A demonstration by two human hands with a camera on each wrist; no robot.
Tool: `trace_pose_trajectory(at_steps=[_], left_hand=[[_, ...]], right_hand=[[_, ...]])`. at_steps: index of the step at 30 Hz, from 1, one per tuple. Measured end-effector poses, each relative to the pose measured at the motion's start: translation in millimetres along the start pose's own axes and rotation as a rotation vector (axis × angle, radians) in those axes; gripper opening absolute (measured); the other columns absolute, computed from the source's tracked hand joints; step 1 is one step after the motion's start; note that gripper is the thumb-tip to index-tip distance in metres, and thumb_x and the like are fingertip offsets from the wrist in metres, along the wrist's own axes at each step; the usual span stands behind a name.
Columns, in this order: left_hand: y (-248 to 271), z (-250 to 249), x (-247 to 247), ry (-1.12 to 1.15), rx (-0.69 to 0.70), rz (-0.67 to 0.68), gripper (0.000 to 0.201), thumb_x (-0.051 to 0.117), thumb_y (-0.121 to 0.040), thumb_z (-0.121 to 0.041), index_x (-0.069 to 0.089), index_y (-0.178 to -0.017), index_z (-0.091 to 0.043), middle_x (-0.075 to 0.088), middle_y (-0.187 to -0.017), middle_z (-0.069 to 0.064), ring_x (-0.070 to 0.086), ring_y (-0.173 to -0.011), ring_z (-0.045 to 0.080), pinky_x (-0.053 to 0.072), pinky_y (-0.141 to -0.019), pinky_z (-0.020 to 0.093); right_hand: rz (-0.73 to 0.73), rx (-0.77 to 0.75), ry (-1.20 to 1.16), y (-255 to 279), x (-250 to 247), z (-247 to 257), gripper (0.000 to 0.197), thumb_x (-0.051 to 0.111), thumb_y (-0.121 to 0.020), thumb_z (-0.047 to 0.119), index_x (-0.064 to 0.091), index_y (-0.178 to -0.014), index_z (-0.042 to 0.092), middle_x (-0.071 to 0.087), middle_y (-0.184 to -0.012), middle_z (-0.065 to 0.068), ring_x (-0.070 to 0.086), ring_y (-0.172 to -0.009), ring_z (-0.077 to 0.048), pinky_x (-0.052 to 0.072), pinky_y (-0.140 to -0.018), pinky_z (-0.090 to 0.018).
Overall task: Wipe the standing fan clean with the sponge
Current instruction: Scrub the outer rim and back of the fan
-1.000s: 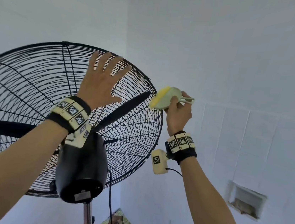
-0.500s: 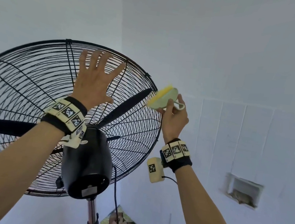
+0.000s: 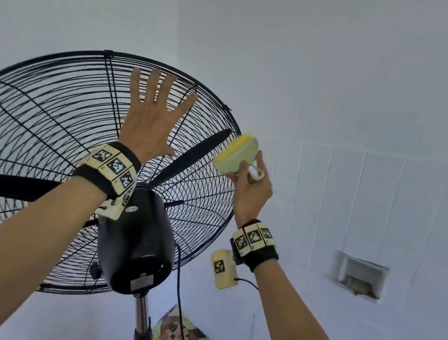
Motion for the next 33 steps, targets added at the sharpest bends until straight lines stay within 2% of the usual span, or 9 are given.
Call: trace_pose_trajectory(at_steps=[3, 6, 8, 13, 16, 20, 23, 29, 33], left_hand=[[0.0, 1.7, 2.2, -0.031, 0.008, 0.042, 0.153, 0.085, -0.049, -0.08, -0.001, -0.165, -0.029, 0.011, -0.167, 0.027, 0.008, -0.154, 0.052, 0.003, -0.12, 0.075], [0.5, 1.8, 0.7, -0.029, 0.008, 0.028, 0.153, 0.085, -0.048, -0.08, 0.001, -0.165, -0.03, 0.012, -0.167, 0.026, 0.008, -0.154, 0.051, 0.005, -0.12, 0.075], [1.2, -0.9, -1.4, -0.012, 0.021, 0.008, 0.152, 0.087, -0.047, -0.078, 0.003, -0.165, -0.031, 0.013, -0.166, 0.026, 0.01, -0.153, 0.051, 0.003, -0.12, 0.074], [-3.1, -4.5, -3.7, -0.031, 0.034, 0.022, 0.148, 0.088, -0.048, -0.076, 0.009, -0.164, -0.027, 0.018, -0.164, 0.03, 0.016, -0.151, 0.052, 0.006, -0.121, 0.074], [-3.5, -1.2, -4.6, -0.052, 0.032, 0.047, 0.148, 0.087, -0.048, -0.078, 0.011, -0.163, -0.025, 0.019, -0.163, 0.032, 0.018, -0.151, 0.053, 0.007, -0.121, 0.073], [-2.1, 1.3, -7.4, -0.038, 0.029, 0.035, 0.149, 0.089, -0.045, -0.077, 0.014, -0.163, -0.025, 0.02, -0.163, 0.032, 0.02, -0.151, 0.052, 0.008, -0.121, 0.073], [0.5, -2.2, -11.5, -0.007, 0.042, 0.022, 0.148, 0.091, -0.044, -0.073, 0.017, -0.163, -0.024, 0.021, -0.162, 0.033, 0.02, -0.15, 0.053, 0.008, -0.12, 0.073], [1.4, 4.1, -12.2, 0.036, 0.026, 0.029, 0.146, 0.095, -0.043, -0.069, 0.021, -0.161, -0.024, 0.023, -0.16, 0.034, 0.021, -0.149, 0.053, 0.006, -0.12, 0.074], [4.1, 4.5, -15.2, 0.058, 0.031, 0.011, 0.146, 0.096, -0.042, -0.066, 0.023, -0.161, -0.024, 0.024, -0.159, 0.035, 0.022, -0.149, 0.054, 0.007, -0.12, 0.074]], right_hand=[[0.149, 0.018, 0.085, 18.1, 0.8, -15.9, 0.049, 0.065, -0.1, 0.009, 0.053, -0.148, 0.01, 0.073, -0.117, 0.0, 0.075, -0.097, -0.019, 0.065, -0.07, -0.034], [0.015, 0.016, 0.018, 8.9, -7.9, -6.7, 0.05, 0.066, -0.099, 0.009, 0.053, -0.148, 0.011, 0.073, -0.096, 0.021, 0.076, -0.083, -0.01, 0.065, -0.07, -0.038], [-0.1, 0.008, -0.029, 0.4, -11.6, 1.3, 0.051, 0.066, -0.1, 0.012, 0.052, -0.149, 0.015, 0.075, -0.084, 0.021, 0.075, -0.072, -0.013, 0.065, -0.068, -0.038], [-0.013, 0.04, -0.001, 20.2, 2.8, -15.5, 0.051, 0.065, -0.101, 0.013, 0.051, -0.149, 0.021, 0.073, -0.113, -0.002, 0.078, -0.08, -0.024, 0.063, -0.06, -0.033], [0.13, 0.083, 0.087, 38.1, 7.3, -28.6, 0.05, 0.065, -0.1, 0.011, 0.054, -0.148, 0.015, 0.074, -0.108, 0.001, 0.077, -0.077, -0.021, 0.064, -0.064, -0.032], [-0.04, 0.064, -0.114, 23.7, -0.9, -18.5, 0.051, 0.069, -0.097, 0.008, 0.055, -0.146, 0.013, 0.068, -0.131, -0.006, 0.073, -0.108, -0.023, 0.065, -0.076, -0.047], [-0.099, 0.089, -0.135, 26.4, 2.2, -21.2, 0.053, 0.068, -0.098, 0.01, 0.052, -0.149, 0.015, 0.074, -0.118, 0.005, 0.076, -0.094, -0.022, 0.065, -0.076, -0.046], [0.229, 0.145, 0.072, 69.2, 13.9, -45.1, 0.044, 0.064, -0.098, 0.006, 0.052, -0.137, 0.023, 0.069, -0.116, -0.023, 0.077, -0.08, -0.029, 0.063, -0.064, -0.029], [0.162, 0.104, 0.008, 64.0, 10.9, -31.3, 0.051, 0.063, -0.098, 0.003, 0.052, -0.146, 0.016, 0.064, -0.121, 0.01, 0.075, -0.096, -0.015, 0.064, -0.069, -0.034]])
Point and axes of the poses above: each hand's wrist, its own y-axis away from the middle knuckle, its own x-axis out of the palm, z = x × y, the point moved 5 cm from there along -y, towards the middle knuckle
